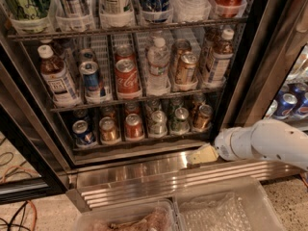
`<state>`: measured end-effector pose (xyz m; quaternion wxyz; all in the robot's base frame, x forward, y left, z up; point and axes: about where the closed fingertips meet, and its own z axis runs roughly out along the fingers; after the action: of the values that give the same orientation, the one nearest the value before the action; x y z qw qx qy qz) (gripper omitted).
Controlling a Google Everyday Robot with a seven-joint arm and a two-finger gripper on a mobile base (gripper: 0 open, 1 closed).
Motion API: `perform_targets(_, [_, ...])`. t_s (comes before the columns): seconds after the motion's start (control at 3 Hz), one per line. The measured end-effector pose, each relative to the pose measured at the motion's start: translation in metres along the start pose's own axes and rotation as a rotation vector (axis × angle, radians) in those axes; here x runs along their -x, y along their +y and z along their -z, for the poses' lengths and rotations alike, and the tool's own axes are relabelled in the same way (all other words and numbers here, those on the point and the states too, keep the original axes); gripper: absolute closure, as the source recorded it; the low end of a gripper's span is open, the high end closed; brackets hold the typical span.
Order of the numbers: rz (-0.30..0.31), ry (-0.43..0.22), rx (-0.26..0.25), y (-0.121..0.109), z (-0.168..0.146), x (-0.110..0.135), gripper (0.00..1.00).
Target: Pick orange can from bottom shelf of fridge
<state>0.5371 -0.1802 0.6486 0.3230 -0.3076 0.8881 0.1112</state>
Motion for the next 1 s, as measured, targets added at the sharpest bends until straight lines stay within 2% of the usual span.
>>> perform_targets(0.33, [-0.047,-0.097,-0.050,-0.007,-0.020,0.007,0.00])
perform_targets(0.67, [-0.047,-0.097,-0.050,-0.007,-0.020,0.007,0.00])
perform_targets(1.0, [-0.089,-0.145,-0.057,-0.006,-0.033,0.006,0.00])
